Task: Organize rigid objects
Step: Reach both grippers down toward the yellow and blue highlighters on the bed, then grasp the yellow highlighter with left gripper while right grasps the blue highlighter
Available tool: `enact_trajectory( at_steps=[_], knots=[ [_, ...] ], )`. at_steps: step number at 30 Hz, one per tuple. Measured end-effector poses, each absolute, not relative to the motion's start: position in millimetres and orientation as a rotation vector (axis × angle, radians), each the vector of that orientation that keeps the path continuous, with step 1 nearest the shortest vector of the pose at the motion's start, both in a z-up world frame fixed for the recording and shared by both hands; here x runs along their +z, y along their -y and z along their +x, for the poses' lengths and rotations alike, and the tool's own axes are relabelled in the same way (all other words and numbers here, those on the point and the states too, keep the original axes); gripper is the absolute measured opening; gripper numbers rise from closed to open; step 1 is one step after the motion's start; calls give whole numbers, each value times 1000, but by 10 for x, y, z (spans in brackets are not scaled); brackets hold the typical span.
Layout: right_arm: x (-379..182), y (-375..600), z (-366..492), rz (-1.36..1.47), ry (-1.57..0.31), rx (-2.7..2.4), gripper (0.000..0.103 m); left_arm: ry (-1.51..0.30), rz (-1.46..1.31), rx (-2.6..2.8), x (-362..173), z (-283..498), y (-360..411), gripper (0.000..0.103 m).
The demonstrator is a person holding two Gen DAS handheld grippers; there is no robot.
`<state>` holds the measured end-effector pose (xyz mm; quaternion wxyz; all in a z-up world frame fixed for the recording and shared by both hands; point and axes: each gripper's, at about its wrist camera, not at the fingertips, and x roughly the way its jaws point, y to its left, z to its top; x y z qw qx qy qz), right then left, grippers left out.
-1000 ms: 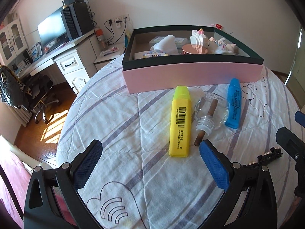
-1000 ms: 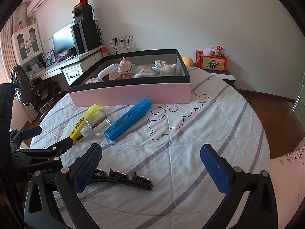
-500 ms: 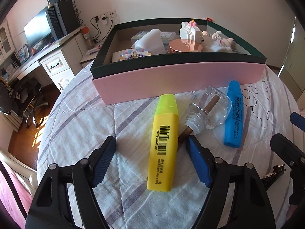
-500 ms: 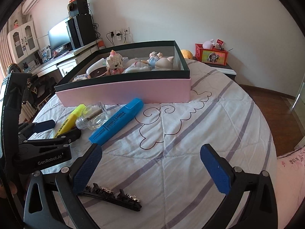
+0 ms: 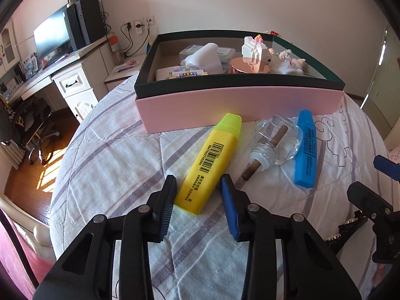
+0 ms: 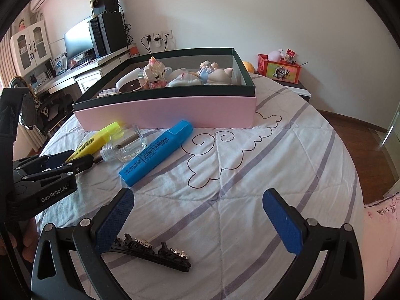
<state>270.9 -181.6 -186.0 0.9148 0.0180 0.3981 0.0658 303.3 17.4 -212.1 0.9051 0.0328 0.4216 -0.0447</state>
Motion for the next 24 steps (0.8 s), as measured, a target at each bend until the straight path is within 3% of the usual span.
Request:
enact_trajectory(
  at_steps=[3, 17, 22, 24],
  knots=[
    [-1856, 1815, 2733, 58, -829, 125, 103, -862, 43, -57, -2104, 2890, -216, 23],
    [-2006, 1260, 3375, -47, -954, 93, 102, -886, -34, -43, -2117, 2751, -497, 26],
    [-2038, 1394, 3422, -42, -947, 115, 91, -896, -53, -28, -2142, 2918, -510, 44],
    [-2006, 1457, 3411, -38, -927, 121, 65, -881, -32, -16, -2157, 2950, -475, 43]
  ],
)
